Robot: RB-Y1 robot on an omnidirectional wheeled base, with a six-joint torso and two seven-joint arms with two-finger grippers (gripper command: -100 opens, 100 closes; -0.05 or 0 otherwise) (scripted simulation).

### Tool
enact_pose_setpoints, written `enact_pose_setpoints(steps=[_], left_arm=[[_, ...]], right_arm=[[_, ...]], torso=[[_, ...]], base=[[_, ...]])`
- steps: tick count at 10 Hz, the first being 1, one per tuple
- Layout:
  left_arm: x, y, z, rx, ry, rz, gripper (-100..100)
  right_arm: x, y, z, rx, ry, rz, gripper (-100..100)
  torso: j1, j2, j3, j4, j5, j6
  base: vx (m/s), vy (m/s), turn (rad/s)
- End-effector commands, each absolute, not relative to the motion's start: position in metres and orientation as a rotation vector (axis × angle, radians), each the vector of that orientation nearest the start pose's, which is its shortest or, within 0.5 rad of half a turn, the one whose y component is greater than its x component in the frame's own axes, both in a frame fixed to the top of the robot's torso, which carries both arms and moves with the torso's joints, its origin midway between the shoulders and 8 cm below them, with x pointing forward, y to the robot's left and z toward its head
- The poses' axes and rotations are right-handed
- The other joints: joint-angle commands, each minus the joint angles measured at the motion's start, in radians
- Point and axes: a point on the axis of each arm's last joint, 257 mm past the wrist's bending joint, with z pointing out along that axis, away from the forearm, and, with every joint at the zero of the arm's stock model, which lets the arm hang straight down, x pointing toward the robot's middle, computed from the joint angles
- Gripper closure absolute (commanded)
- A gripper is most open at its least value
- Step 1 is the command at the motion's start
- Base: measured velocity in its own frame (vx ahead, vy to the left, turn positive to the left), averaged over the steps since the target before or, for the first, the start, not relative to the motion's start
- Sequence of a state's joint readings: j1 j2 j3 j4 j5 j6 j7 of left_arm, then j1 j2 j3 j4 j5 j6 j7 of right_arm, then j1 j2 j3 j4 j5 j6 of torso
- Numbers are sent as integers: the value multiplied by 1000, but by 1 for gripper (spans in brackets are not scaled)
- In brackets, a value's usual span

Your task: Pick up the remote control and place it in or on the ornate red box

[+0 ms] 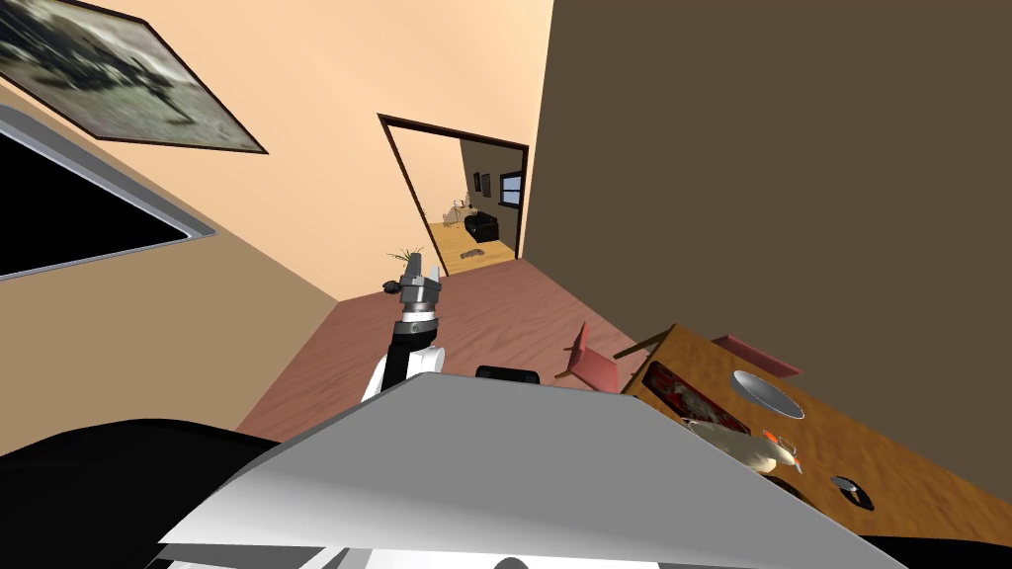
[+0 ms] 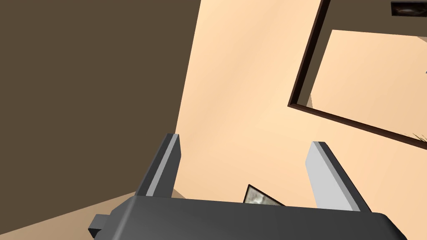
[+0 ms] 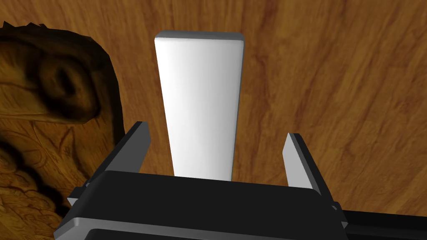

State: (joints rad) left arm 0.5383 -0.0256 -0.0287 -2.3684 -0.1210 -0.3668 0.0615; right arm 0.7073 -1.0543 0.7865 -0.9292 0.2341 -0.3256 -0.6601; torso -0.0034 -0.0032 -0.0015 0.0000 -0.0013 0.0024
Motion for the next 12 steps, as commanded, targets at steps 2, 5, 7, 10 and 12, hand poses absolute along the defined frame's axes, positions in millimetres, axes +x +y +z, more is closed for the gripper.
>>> enact_pose_setpoints(steps=[2,5,7,10,12], left_arm=[[348,267,25,-698,694,-1269,0],[348,267,25,-698,694,-1269,0],[348,267,25,-698,694,-1269,0],[348,267,25,-698,694,-1269,0],[348,267,25,-698,694,-1269,0]], right_arm=[[-173,-525,-542,1522,2738,3,-100],[-172,-522,-544,1522,2737,3,100],[-173,-522,-544,1522,2738,1,100],[-172,-522,-544,1522,2738,3,0],[-171,-535,-531,1521,2743,5,100]], torso=[[0,0,0,0,0,0],[0,0,0,0,0,0],[0,-1,0,0,0,0],[0,0,0,0,1,0],[0,0,0,0,1,-1]], base=[[0,0,0],[0,0,0],[2,2,7],[0,0,0],[-2,-3,4]])
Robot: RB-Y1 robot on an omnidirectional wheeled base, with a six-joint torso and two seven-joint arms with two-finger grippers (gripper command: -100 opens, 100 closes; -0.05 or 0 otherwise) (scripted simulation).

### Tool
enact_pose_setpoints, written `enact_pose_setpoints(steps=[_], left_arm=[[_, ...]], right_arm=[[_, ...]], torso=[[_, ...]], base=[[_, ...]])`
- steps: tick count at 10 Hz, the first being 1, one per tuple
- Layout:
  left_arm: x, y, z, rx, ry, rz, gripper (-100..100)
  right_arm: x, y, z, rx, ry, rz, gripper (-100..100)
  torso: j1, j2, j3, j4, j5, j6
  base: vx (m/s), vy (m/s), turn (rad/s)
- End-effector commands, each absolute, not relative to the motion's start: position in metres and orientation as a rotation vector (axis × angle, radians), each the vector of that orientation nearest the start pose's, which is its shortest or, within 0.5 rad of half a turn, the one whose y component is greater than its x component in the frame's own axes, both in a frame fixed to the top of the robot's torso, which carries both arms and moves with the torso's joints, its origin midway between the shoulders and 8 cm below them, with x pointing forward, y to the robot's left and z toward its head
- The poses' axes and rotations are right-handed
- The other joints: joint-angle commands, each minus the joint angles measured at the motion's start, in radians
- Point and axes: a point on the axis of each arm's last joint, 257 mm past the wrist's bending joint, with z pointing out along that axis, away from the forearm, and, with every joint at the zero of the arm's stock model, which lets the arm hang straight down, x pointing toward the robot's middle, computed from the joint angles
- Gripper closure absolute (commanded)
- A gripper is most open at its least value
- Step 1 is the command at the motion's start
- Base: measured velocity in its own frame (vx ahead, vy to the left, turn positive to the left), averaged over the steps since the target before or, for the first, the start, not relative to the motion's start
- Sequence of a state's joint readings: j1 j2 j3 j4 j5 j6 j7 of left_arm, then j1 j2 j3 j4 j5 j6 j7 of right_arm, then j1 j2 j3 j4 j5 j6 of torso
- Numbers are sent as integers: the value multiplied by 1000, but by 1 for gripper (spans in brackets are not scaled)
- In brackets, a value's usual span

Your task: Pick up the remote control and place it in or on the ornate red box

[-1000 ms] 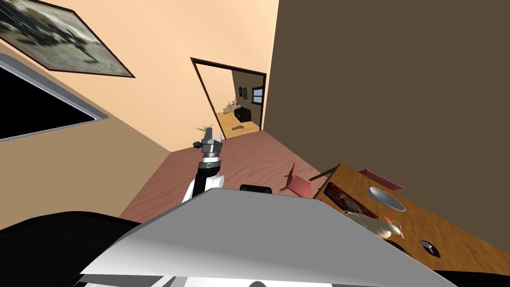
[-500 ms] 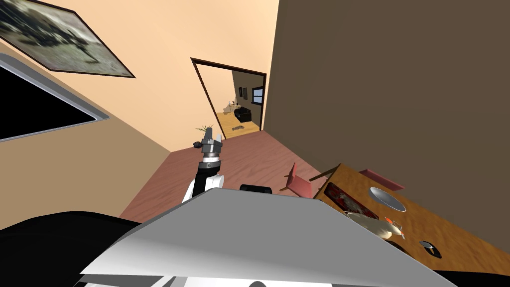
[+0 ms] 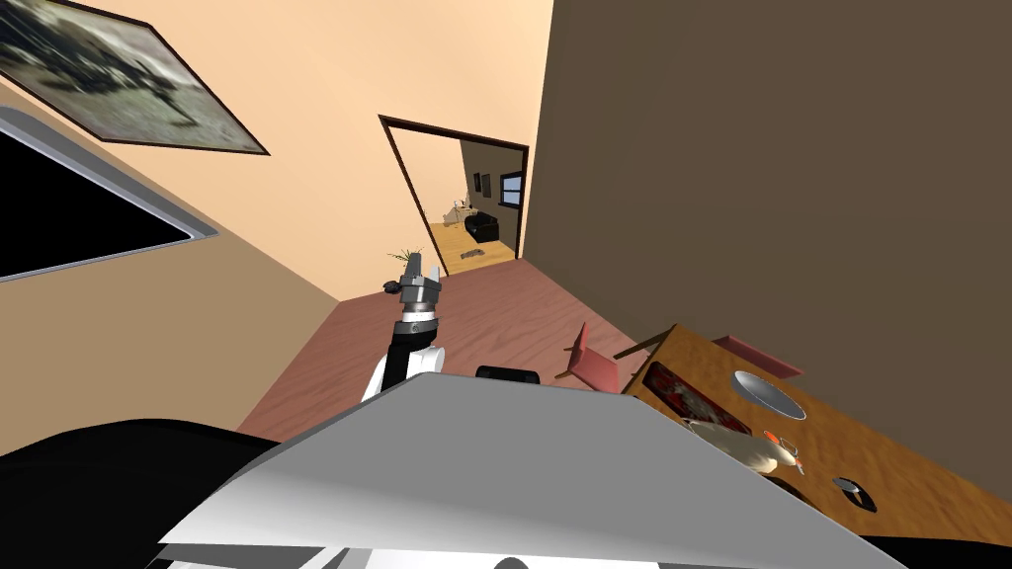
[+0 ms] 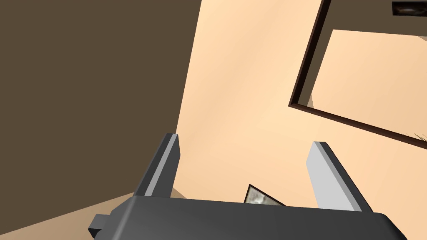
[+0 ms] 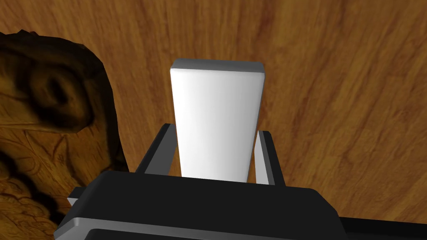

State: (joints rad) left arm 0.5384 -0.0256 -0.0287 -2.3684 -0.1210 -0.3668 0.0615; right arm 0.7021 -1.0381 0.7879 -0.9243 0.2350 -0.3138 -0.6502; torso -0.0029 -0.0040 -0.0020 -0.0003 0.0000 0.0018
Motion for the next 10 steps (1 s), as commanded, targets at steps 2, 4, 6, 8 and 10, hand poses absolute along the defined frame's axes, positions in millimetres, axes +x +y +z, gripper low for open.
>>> enact_pose_setpoints(steps=[2,4,6,8,10], left_arm=[[348,267,25,-698,694,-1269,0],[348,267,25,-698,694,-1269,0],[348,267,25,-698,694,-1270,0],[348,267,25,-698,694,-1270,0],[348,267,25,-698,694,-1269,0]], right_arm=[[-170,-535,-528,1518,2745,4,100],[-164,-565,-514,1473,2743,-60,100],[-156,-599,-497,1413,2743,-131,100],[-156,-599,-497,1413,2743,-131,100],[-145,-636,-476,1337,2744,-211,100]], torso=[[0,0,0,0,0,0],[0,0,0,0,0,1],[5,-3,-2,-1,2,0],[6,-4,-3,-2,4,-1],[4,-2,-2,-2,5,-1]], base=[[3,0,-9],[11,23,-11],[50,82,-41],[10,30,0],[12,28,-54]])
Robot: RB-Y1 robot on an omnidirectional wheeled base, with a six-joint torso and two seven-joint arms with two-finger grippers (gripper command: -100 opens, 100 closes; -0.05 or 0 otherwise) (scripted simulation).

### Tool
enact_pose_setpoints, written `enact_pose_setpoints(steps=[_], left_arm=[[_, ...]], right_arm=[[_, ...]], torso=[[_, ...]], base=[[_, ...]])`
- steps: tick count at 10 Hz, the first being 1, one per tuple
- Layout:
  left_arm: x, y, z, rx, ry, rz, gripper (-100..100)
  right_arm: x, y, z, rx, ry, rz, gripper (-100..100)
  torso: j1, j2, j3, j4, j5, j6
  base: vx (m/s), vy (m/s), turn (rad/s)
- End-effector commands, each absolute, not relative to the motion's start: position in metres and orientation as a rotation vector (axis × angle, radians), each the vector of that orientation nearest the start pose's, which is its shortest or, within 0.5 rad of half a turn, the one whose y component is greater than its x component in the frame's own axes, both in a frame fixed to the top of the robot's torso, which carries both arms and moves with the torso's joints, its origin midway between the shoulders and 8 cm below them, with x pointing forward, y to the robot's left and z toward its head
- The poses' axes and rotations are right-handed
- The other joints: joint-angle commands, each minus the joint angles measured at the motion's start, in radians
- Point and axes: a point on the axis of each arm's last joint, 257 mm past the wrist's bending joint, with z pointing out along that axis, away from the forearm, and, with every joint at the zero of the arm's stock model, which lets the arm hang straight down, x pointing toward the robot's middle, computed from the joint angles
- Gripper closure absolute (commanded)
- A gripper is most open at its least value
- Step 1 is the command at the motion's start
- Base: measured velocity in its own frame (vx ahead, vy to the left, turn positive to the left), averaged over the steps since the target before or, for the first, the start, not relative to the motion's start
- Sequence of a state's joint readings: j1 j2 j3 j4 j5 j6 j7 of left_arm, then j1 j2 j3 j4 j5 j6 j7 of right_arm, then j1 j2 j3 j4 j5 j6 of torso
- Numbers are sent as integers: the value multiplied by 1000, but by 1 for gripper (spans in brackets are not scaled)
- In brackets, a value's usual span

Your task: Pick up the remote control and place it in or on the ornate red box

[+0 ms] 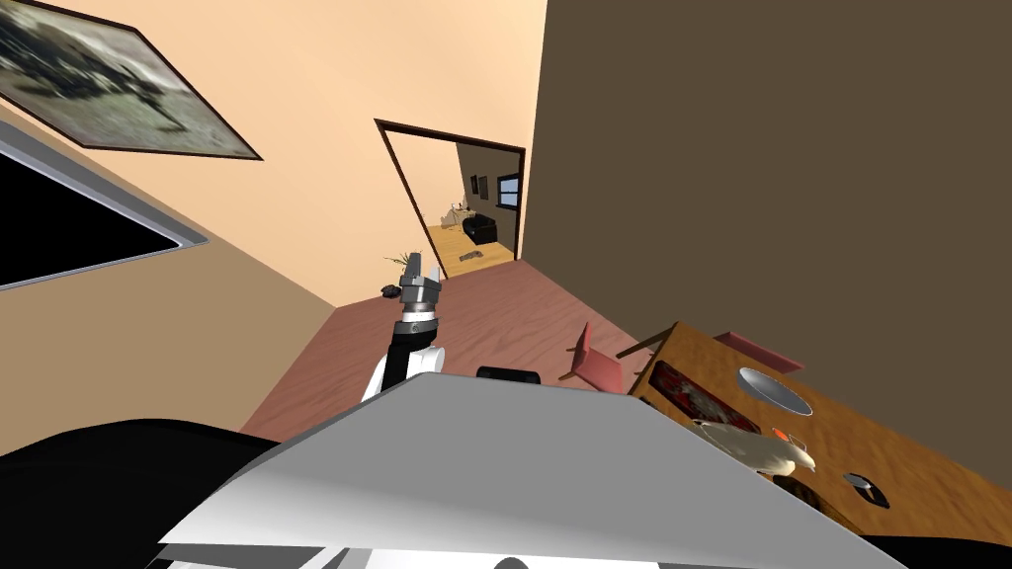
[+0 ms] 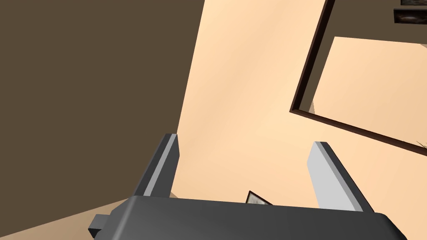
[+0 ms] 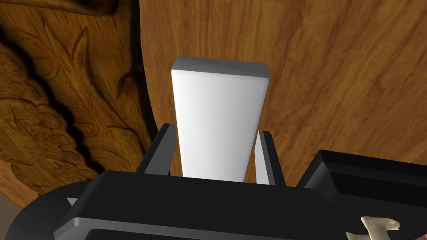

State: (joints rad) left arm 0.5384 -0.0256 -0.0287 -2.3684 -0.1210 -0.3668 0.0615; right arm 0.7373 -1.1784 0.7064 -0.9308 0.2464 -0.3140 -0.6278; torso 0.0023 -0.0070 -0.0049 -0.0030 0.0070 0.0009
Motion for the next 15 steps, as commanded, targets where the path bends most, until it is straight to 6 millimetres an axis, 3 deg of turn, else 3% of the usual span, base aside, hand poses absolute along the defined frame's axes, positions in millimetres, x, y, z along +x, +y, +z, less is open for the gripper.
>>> enact_pose_setpoints(steps=[1,3,4,6,7,10,12,14,15], left_arm=[[348,267,25,-698,694,-1269,0],[348,267,25,-698,694,-1269,0],[348,267,25,-698,694,-1269,0],[348,267,25,-698,694,-1269,0],[348,267,25,-698,694,-1269,0],[348,267,25,-698,694,-1269,0],[348,267,25,-698,694,-1269,0],[348,267,25,-698,695,-1269,0],[348,267,25,-698,695,-1269,0]], right_arm=[[-137,-655,-464,1295,2743,-250,100],[-119,-692,-439,1203,2739,-325,100],[-119,-692,-439,1203,2739,-325,100],[-99,-724,-414,1109,2735,-390,100],[-99,-724,-414,1109,2735,-390,100],[-68,-762,-380,974,2730,-461,100],[-68,-762,-380,974,2730,-461,100],[-42,-788,-352,852,2735,-509,100],[-37,-779,-359,844,2742,-473,100]], torso=[[0,0,0,0,0,0],[3,-3,-2,-1,3,-1],[2,-5,-3,-1,3,-2],[3,-4,-3,-2,2,-1],[4,-6,-4,-2,3,-1],[2,-7,-4,-2,3,-1],[2,-8,-5,-2,2,-2],[0,-8,-5,-2,2,0],[0,-12,-7,-3,2,0]], base=[[28,51,-89],[52,42,-99],[47,17,-6],[69,27,-101],[74,30,-49],[94,3,-130],[62,-5,-7],[166,-33,-251],[138,-24,-61]])
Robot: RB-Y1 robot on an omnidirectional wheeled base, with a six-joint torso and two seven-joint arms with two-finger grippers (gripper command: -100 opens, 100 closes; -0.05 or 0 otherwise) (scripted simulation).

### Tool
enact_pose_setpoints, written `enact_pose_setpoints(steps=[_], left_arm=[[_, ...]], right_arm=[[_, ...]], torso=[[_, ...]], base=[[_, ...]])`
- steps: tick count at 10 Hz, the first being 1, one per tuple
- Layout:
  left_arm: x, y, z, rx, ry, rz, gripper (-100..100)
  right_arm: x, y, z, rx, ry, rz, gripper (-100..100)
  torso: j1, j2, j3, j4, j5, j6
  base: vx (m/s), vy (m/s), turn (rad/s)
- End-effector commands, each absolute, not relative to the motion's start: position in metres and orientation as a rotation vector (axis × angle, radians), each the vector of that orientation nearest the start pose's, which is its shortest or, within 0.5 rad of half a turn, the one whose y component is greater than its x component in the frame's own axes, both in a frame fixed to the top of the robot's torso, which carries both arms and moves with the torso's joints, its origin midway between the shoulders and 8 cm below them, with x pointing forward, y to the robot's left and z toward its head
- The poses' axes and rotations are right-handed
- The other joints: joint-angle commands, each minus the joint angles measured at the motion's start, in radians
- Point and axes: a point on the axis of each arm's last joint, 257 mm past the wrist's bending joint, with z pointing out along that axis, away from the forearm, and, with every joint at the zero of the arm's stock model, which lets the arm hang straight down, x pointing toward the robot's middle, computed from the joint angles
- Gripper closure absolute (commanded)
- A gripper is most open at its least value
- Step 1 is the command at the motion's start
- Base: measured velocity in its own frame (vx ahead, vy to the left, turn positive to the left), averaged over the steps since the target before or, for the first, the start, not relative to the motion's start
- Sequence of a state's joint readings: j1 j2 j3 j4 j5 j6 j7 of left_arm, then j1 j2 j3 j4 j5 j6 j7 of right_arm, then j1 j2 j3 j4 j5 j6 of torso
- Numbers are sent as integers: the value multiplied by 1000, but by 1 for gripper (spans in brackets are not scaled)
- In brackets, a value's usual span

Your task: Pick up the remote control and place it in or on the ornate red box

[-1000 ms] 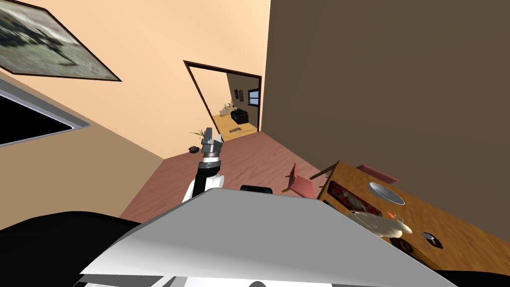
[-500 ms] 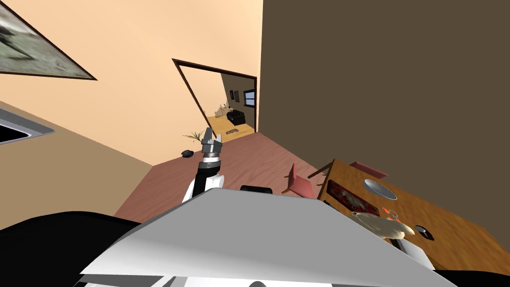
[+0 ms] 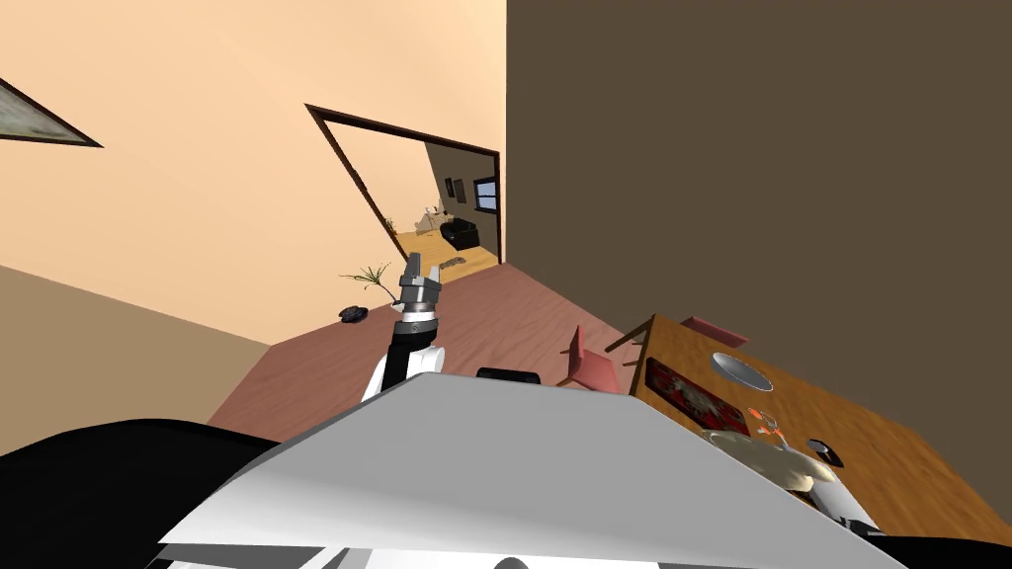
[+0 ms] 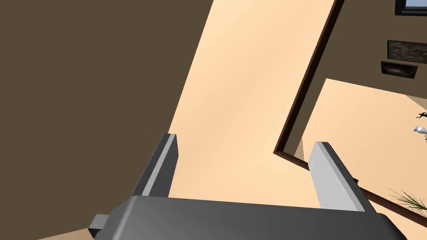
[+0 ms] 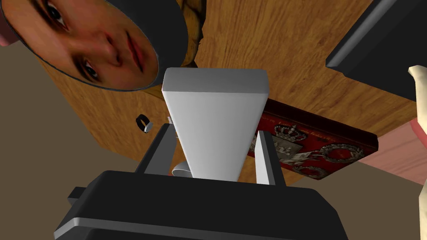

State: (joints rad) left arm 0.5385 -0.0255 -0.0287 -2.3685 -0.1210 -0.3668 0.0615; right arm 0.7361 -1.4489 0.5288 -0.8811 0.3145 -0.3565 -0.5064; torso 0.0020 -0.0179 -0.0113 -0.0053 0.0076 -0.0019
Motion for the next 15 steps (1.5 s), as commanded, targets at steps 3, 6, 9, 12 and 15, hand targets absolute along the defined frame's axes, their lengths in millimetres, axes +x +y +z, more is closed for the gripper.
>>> enact_pose_setpoints(steps=[3,6,9,12,15], left_arm=[[348,267,25,-698,694,-1270,0],[348,267,25,-698,694,-1269,0],[348,267,25,-698,695,-1269,0],[348,267,25,-698,695,-1269,0],[348,267,25,-698,695,-1269,0]], right_arm=[[-28,-799,-338,780,2744,-522,100],[-17,-804,-329,717,2761,-520,100],[-9,-804,-323,641,2800,-493,100],[-9,-794,-326,593,2852,-441,100],[-19,-776,-340,576,2910,-359,100]], torso=[[0,9,5,2,0,3],[-1,3,2,1,0,2],[-3,-4,-2,0,-1,1],[-3,-4,-2,0,-1,1],[-6,-2,-1,0,-1,1]], base=[[65,-19,-50],[150,-46,-142],[256,-50,-161],[227,-54,-138],[222,-80,-88]])
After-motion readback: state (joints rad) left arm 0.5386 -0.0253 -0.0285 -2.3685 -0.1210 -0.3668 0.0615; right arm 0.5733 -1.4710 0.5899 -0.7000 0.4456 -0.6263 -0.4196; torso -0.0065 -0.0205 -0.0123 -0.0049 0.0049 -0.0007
